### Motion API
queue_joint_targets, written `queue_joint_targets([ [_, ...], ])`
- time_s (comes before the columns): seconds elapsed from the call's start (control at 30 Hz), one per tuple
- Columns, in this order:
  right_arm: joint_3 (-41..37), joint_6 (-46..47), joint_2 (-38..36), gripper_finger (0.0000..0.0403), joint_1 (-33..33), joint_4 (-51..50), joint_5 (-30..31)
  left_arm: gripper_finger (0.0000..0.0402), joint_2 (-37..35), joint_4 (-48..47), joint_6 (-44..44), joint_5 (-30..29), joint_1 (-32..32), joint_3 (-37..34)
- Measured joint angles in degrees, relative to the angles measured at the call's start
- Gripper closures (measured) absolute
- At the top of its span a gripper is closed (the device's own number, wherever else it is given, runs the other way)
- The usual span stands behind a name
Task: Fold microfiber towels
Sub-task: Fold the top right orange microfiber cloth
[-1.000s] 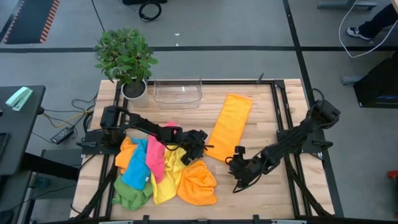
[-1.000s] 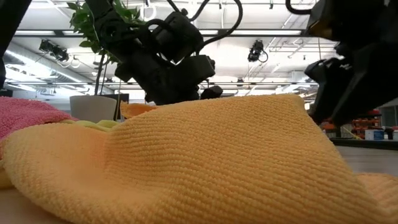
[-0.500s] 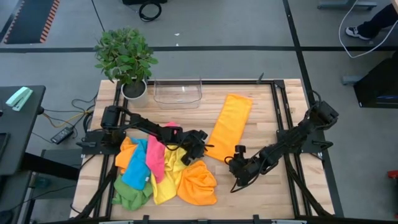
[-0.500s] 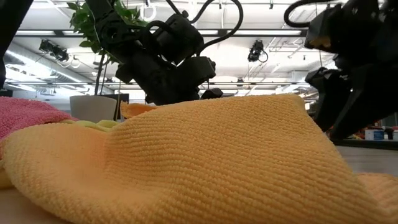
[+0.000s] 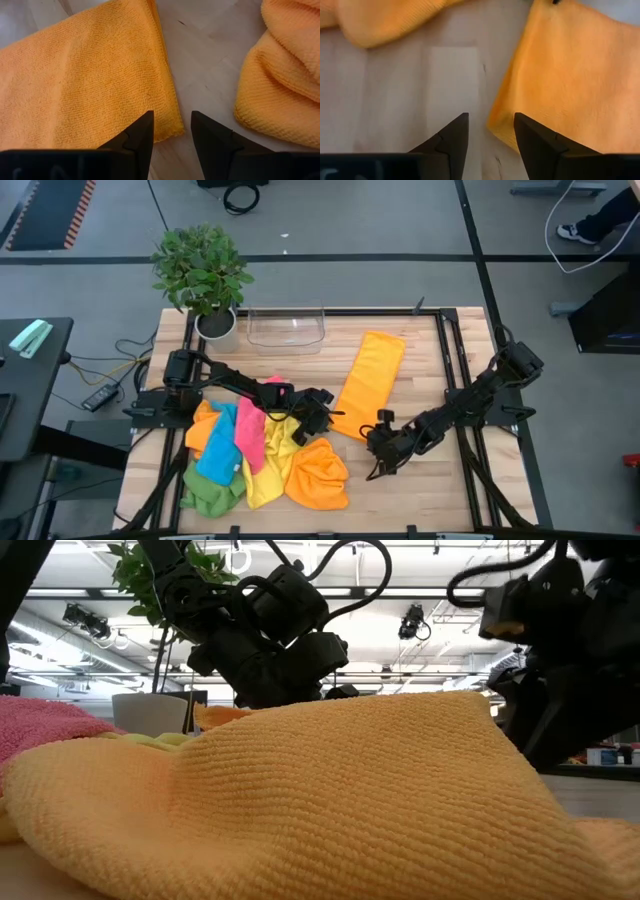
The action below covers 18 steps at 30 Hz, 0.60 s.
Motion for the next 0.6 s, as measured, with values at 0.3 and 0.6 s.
queue_joint_targets([
  [0.3,-4.33,3.56,0.0,0.0255,-0.15,5.01,-3.52,0.0264,0.02,-0.04,-1.51,-0.04,0.0,-0.02],
  [0.6,-4.33,3.59,0.0,0.0296,-0.15,5.18,-3.67,0.0265,0.56,0.04,-1.55,2.31,-0.04,-0.04],
])
